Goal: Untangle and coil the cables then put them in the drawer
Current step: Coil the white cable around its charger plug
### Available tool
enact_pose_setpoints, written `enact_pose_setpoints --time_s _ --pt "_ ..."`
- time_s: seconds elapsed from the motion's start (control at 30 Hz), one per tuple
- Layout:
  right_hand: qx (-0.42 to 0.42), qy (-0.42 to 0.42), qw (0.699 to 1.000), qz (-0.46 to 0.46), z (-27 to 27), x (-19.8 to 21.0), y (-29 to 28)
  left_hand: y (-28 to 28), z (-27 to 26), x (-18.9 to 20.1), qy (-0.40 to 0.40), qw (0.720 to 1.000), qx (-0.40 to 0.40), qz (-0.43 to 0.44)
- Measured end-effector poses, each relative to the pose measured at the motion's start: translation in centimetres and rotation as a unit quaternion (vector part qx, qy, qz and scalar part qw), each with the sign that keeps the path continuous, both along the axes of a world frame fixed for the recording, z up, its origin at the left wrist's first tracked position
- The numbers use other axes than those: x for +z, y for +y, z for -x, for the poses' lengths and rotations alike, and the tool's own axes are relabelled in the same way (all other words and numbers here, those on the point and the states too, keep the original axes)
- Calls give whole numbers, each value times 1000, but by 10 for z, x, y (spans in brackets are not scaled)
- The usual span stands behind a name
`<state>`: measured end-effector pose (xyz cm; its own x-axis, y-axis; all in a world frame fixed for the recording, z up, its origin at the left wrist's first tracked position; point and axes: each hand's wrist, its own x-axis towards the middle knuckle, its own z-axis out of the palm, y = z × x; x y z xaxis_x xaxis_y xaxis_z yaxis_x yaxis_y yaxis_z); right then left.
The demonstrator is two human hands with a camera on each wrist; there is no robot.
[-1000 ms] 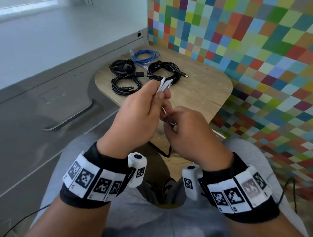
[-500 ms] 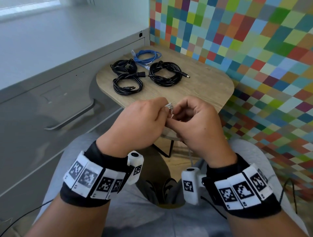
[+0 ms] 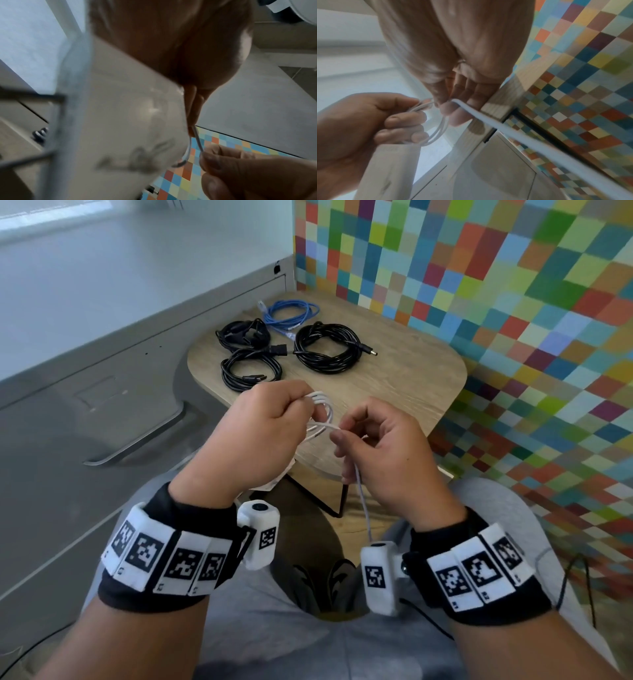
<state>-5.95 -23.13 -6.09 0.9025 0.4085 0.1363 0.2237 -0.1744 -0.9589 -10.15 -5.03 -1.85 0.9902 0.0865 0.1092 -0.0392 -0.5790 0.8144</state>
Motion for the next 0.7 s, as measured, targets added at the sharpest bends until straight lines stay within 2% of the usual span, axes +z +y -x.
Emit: enact_pose_setpoints --time_s 0.13,0.23,0.3,0.43,0.5,0.6,0.7 --pt "-33 -36 999 -6 4 -1 7 7 1 3 15 998 6 -57" --pt "-36 -73 996 25 -1 5 6 13 3 2 9 989 -12 -145" --pt "-35 -83 995 44 -3 8 4 14 3 1 22 989 -24 -145" --pt "-11 -48 998 43 0 12 1 18 2 -1 50 997 -54 -19" --pt "13 -28 999 41 -1 16 -2 19 1 -3 48 995 -57 71" --pt "28 12 999 26 -5 20 -6 19 1 -4 45 967 -55 243" --pt "47 43 998 -5 -5 20 -7 17 0 -5 43 939 -64 335"
